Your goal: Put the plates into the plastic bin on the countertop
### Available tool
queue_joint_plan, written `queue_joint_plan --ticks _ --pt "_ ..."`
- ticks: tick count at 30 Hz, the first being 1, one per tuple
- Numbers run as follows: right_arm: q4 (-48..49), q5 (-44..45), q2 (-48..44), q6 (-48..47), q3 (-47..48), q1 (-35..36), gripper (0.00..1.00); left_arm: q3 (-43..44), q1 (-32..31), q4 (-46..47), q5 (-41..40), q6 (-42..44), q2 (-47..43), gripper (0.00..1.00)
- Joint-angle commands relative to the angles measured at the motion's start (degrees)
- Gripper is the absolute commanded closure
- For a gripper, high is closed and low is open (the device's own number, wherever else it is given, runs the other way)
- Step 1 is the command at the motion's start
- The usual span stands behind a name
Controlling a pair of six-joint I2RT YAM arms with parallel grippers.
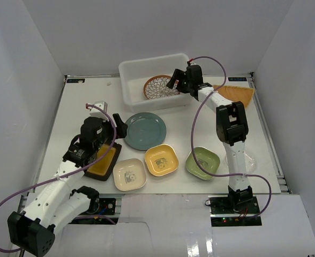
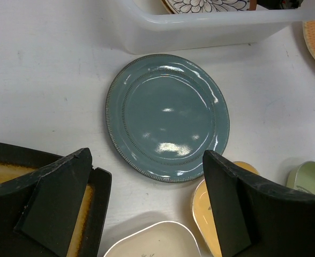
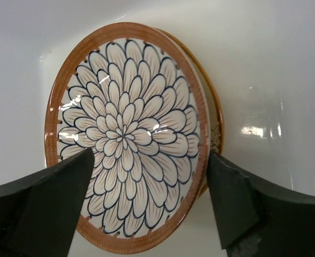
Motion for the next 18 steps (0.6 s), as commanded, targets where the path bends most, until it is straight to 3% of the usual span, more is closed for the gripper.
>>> queue_joint_plan --ticks 1,3,6,10,13,15,17,18 --pt "5.94 0.37 -6.15 -1.77 0.63 0.56 0.09 0.18 0.41 0.49 -1.89 -0.3 0.2 0.05" --pt "5.41 0.9 -7.82 -3.62 0.46 0.56 0.02 0.18 0.59 0.49 -2.77 -0.04 0.29 0.05" --pt "5.41 1.87 -11.77 -6.95 -1.91 0.47 0.09 0.18 0.77 0.49 -3.74 0.14 0.2 0.05" --pt "7.07 0.38 -20.54 -10.56 -7.35 0.38 0.1 0.18 0.77 0.49 -4.18 0.31 0.29 0.05" --pt "10.49 -2.51 -28.79 -11.88 -15.43 0.38 0.1 0.36 0.94 0.49 -4.01 0.31 0.29 0.05" --pt "13.83 -4.71 -33.47 -10.48 -25.87 0.38 0.09 0.36 1.03 0.57 -3.83 0.4 0.02 0.04" --pt "19.71 -8.92 -39.8 -8.21 -33.87 0.47 0.0 0.36 1.2 0.57 -3.3 0.4 -0.41 0.04" --pt "21.74 -12.51 -42.52 -4.8 -41.91 0.55 0.09 0.19 1.12 0.66 -2.69 0.4 -0.59 0.03"
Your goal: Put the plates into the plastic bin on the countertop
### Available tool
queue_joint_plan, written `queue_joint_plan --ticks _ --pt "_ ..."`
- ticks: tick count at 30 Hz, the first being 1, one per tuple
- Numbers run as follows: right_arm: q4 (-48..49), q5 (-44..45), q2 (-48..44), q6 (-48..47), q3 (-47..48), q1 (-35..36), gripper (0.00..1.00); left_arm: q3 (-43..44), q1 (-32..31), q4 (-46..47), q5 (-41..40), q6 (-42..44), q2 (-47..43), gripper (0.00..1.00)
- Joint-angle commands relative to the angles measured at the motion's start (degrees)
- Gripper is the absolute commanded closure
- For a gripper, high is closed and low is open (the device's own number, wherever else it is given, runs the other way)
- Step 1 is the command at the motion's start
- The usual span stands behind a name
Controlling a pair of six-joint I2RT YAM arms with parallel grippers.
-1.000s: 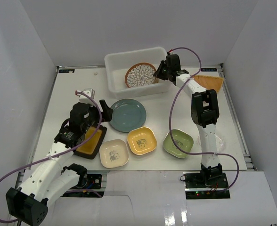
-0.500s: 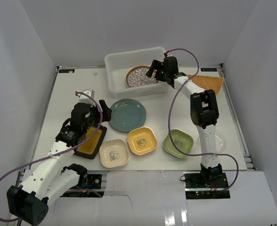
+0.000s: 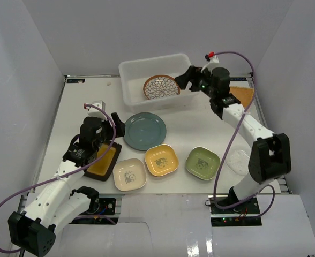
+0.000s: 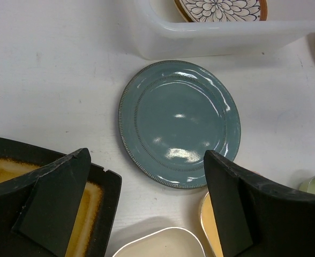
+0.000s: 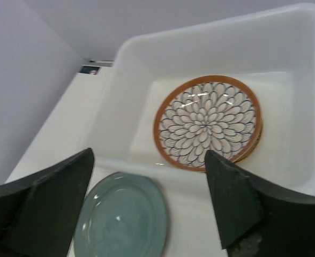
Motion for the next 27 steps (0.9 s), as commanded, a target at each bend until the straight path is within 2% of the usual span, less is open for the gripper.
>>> queue_joint_plan --ticks 1,3,9,17,23,26,27 --pt "13.08 -10.11 -5.38 5.28 -15.84 0.16 0.17 0.16 0.53 0.66 0.72 0.33 -1.2 0.02" --pt "16.71 -14.32 -6.09 9.4 -25.05 0.77 0.3 0.16 0.62 0.75 2.12 0.33 -1.55 0.02" --pt "24.98 -20.66 0.04 14.43 -33.71 1.92 0.28 0.42 1.05 0.84 4.85 0.33 -2.43 0.02" --pt "27.63 -21.38 12.79 19.61 -28.55 5.26 0.24 -0.19 1.58 0.93 8.1 0.16 -4.45 0.02" --pt "28.33 -20.06 20.44 24.18 -23.35 8.59 0.32 -0.19 1.85 0.84 9.34 0.07 -5.77 0.02" --pt "33.58 -19.88 22.9 28.05 -24.57 8.69 0.44 -0.54 1.93 0.93 9.43 0.16 -6.91 0.02" --pt "35.26 -19.71 23.34 30.24 -24.93 8.69 0.55 -0.54 1.93 0.93 9.34 0.16 -7.53 0.02"
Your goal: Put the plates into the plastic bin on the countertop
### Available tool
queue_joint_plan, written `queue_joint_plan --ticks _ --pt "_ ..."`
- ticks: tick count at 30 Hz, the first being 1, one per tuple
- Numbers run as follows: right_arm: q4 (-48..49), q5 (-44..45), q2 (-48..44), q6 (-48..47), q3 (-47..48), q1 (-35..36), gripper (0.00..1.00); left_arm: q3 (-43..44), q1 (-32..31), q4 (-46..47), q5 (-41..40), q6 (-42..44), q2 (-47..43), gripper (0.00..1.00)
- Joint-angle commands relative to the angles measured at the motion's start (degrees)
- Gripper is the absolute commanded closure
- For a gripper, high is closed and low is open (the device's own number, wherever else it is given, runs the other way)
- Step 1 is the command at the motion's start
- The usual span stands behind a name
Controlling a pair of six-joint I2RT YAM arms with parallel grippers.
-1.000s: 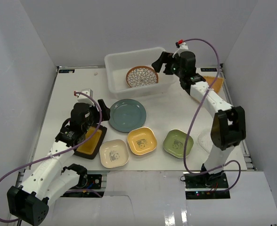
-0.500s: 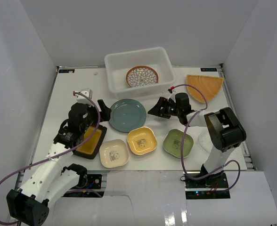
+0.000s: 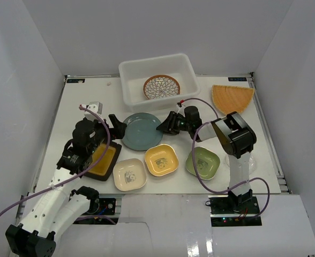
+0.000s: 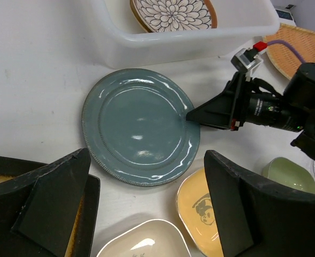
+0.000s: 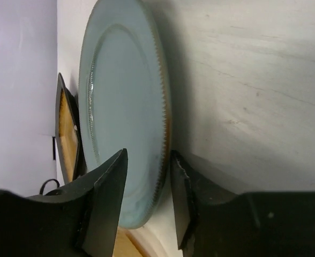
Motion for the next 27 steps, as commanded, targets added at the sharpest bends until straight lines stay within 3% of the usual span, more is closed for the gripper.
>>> queue_joint_plan --ticks 1,2,5,8,16,27 --pt "7.9 0.11 1.86 6.24 -0.54 0.32 0.57 -0.58 0.51 0.69 1.16 0.18 -2.16 0.02" --pt "8.18 0.38 1.78 6.5 -0.71 0.23 0.59 -0.5 0.51 0.69 1.16 0.09 -2.33 0.02" --pt "9.32 1.7 -0.06 6.94 -1.77 0.05 0.84 -0.5 0.51 0.77 1.69 0.09 -2.68 0.02" --pt "12.13 0.65 -1.64 9.31 -2.82 -0.04 0.92 -0.5 0.51 0.77 1.87 0.09 -3.03 0.02" --pt "17.85 -0.68 -9.73 13.88 -6.68 -0.74 0.92 -0.59 0.43 0.6 1.43 0.0 -3.74 0.02" --pt "15.39 -3.57 -23.62 14.59 -14.86 -2.94 0.92 -0.41 0.69 0.33 0.81 -0.08 -3.56 0.02"
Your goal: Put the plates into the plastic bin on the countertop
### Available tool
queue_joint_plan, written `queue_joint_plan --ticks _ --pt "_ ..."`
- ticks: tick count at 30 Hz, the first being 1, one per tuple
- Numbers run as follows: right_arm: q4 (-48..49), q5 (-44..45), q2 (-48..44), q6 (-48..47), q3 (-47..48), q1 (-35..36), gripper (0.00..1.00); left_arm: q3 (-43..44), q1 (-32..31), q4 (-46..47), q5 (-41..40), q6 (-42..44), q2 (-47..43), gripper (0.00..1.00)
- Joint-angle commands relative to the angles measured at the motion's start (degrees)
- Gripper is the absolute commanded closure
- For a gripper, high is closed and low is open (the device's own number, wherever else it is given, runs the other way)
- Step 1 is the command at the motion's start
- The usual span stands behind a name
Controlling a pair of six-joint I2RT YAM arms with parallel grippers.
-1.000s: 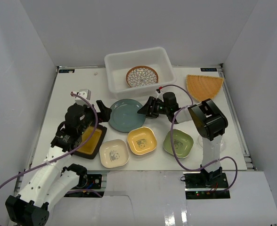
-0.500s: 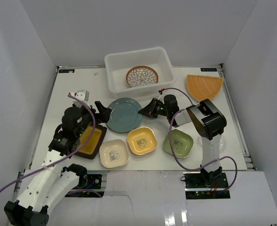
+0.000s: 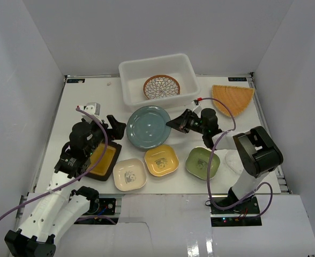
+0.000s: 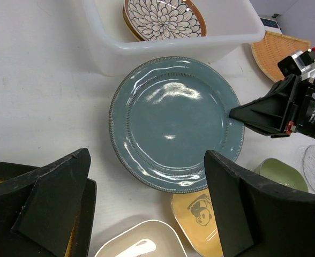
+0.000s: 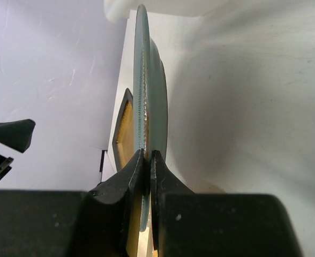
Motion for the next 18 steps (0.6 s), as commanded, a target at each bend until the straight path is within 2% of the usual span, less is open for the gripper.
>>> queue_joint_plan --ticks 1,6,11,14,18 --pt "6.86 -5.36 -6.28 3.22 -1.18 0.02 0.92 -0.32 0.38 0.36 -0.43 -0.06 -0.48 0.02" --pt "6.6 -7.48 -13.05 5.33 -1.8 -1.38 0.92 0.73 0.56 -0.26 -4.29 0.73 -1.18 0.02" --pt "4.85 -9.94 -15.09 6.39 4.15 -3.93 0.92 1.08 1.17 -0.26 -8.43 1.17 -3.82 0.02" --pt "2.39 -9.15 -14.22 5.08 8.47 -5.34 0.92 0.73 1.53 -0.17 -7.73 1.08 -4.35 0.02" --pt "-2.54 -6.43 -6.43 1.12 18.83 -8.93 0.92 0.47 1.53 -0.08 -5.62 0.73 -4.17 0.02"
